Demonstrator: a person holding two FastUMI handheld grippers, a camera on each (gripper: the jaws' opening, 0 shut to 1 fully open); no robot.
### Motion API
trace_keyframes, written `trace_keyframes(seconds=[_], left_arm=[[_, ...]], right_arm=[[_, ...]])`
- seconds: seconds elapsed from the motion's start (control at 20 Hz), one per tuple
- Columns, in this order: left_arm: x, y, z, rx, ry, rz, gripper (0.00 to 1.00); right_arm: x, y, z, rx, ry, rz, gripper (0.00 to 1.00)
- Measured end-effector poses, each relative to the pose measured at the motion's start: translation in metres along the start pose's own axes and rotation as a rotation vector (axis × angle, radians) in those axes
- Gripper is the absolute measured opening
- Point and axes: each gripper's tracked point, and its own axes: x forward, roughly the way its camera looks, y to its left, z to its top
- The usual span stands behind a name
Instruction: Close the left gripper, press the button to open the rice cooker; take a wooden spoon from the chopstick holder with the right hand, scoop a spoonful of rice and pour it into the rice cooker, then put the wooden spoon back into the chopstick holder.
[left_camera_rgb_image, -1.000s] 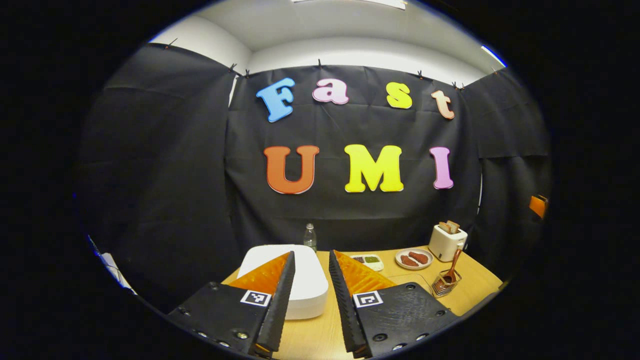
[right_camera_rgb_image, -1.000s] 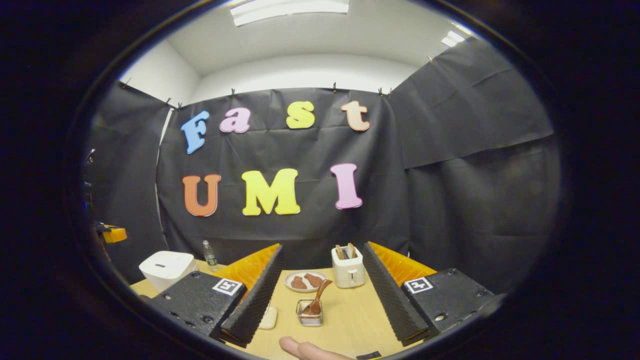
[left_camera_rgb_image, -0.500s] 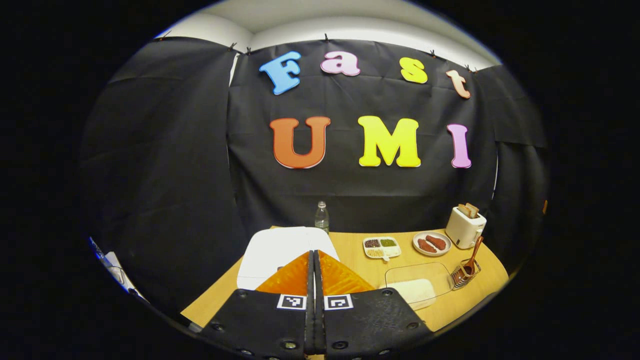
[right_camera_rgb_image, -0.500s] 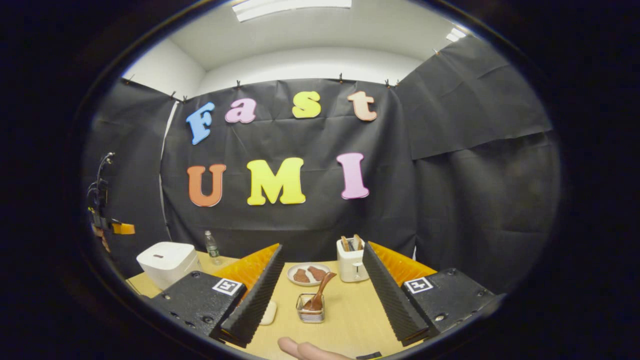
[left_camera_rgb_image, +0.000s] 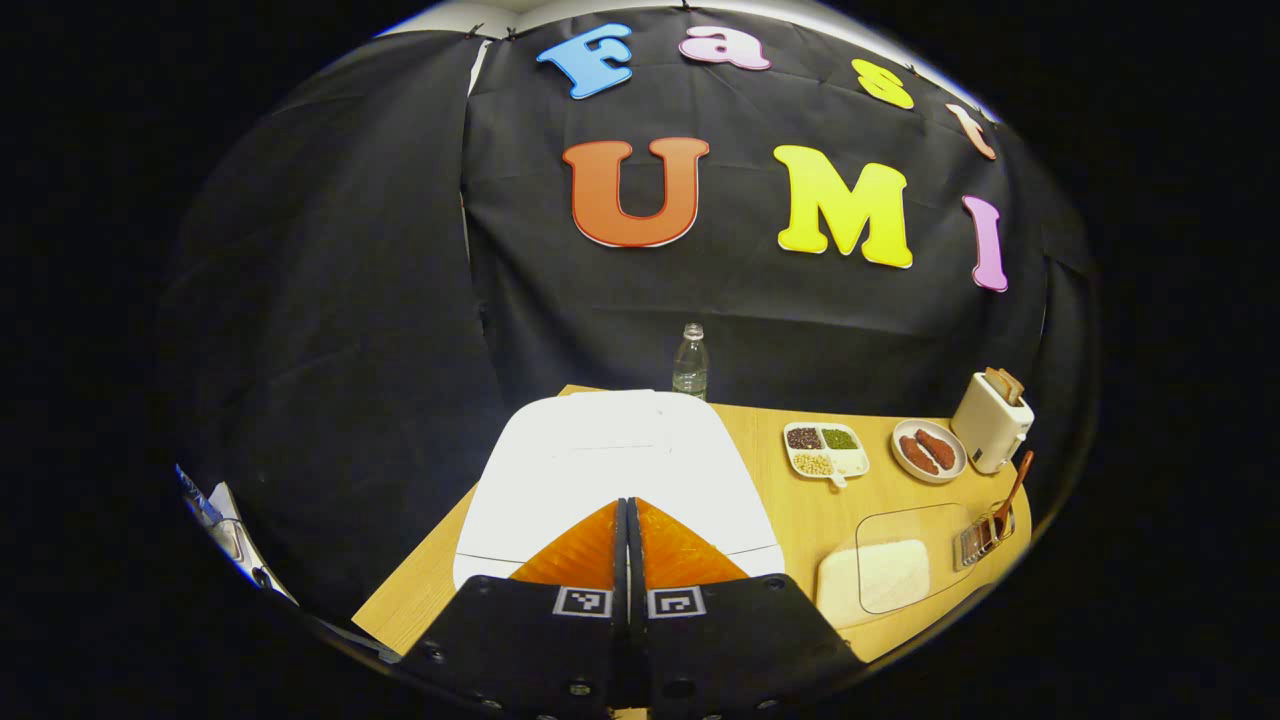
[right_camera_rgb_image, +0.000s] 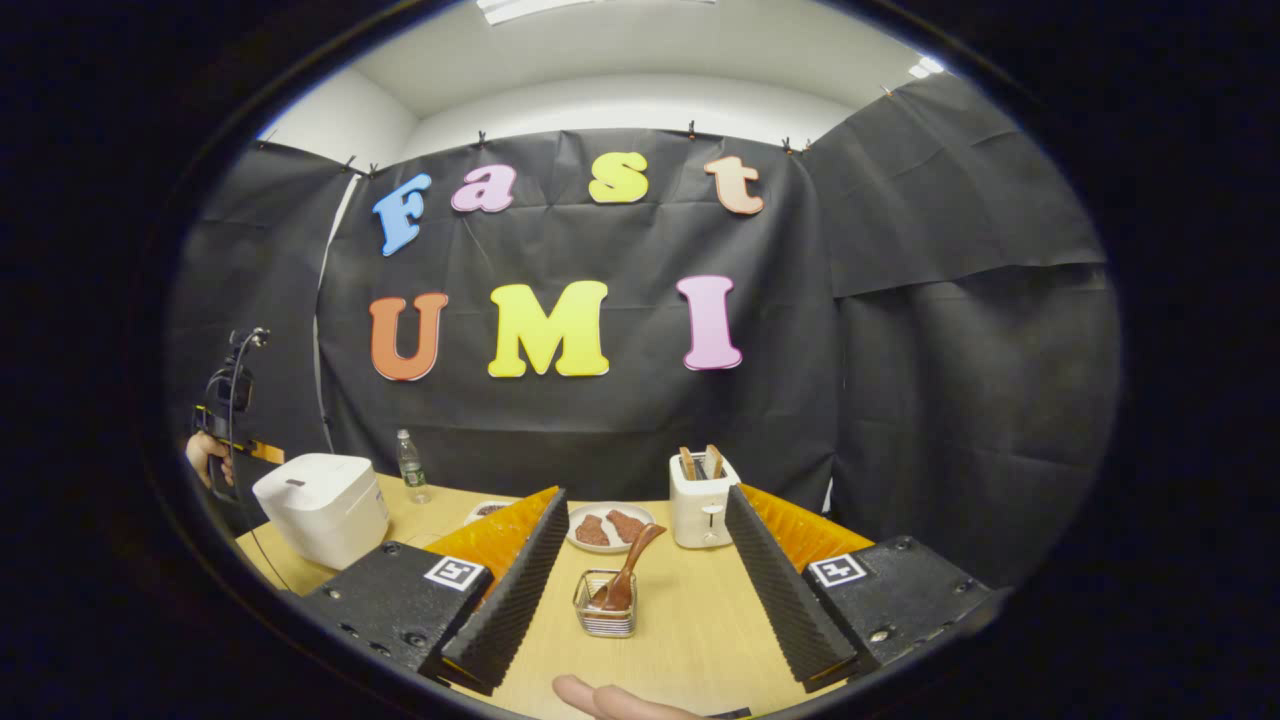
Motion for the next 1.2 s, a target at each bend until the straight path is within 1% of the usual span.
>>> trace_keyframes(seconds=[0.15, 0.25, 0.35, 0.5, 0.6, 0.7, 0.8, 0.9, 1.0, 1.05, 1.1, 1.15, 1.2], left_arm=[[0.016, 0.000, -0.013, -0.015, 0.037, -0.003, 0.00], [0.020, 0.003, -0.016, -0.002, 0.035, 0.006, 0.00], [0.019, 0.005, -0.020, -0.006, 0.056, 0.010, 0.00], [0.021, 0.006, -0.018, 0.021, 0.042, 0.018, 0.00], [0.022, 0.002, -0.021, 0.013, 0.048, 0.001, 0.00], [0.028, 0.007, -0.030, 0.017, 0.069, 0.016, 0.00], [0.028, 0.006, -0.031, 0.020, 0.065, 0.013, 0.00], [0.026, 0.007, -0.030, 0.010, 0.076, 0.008, 0.00], [0.028, 0.008, -0.033, -0.023, 0.092, -0.006, 0.00], [0.026, 0.008, -0.038, -0.044, 0.119, -0.011, 0.00], [0.027, 0.007, -0.035, -0.059, 0.099, -0.021, 0.00], [0.027, 0.007, -0.038, -0.076, 0.112, -0.026, 0.00], [0.028, 0.007, -0.037, -0.083, 0.099, -0.031, 0.00]], right_arm=[[0.009, 0.001, -0.009, -0.012, 0.019, -0.001, 1.00], [0.013, 0.002, -0.013, -0.011, 0.032, -0.001, 1.00], [0.016, 0.004, -0.016, -0.003, 0.039, 0.000, 1.00], [0.018, 0.006, -0.018, 0.003, 0.043, 0.001, 1.00], [0.018, 0.007, -0.020, 0.003, 0.046, 0.001, 1.00], [0.017, 0.009, -0.021, -0.004, 0.048, 0.003, 1.00], [0.016, 0.005, -0.020, -0.008, 0.044, -0.003, 1.00], [0.015, 0.002, -0.018, -0.008, 0.042, -0.011, 1.00], [0.015, 0.002, -0.021, -0.003, 0.046, -0.012, 1.00], [0.013, 0.001, -0.022, 0.002, 0.049, -0.011, 1.00], [0.012, 0.001, -0.023, 0.003, 0.051, -0.010, 1.00], [0.011, 0.001, -0.024, 0.005, 0.052, -0.011, 1.00], [0.010, 0.000, -0.024, 0.005, 0.052, -0.013, 1.00]])
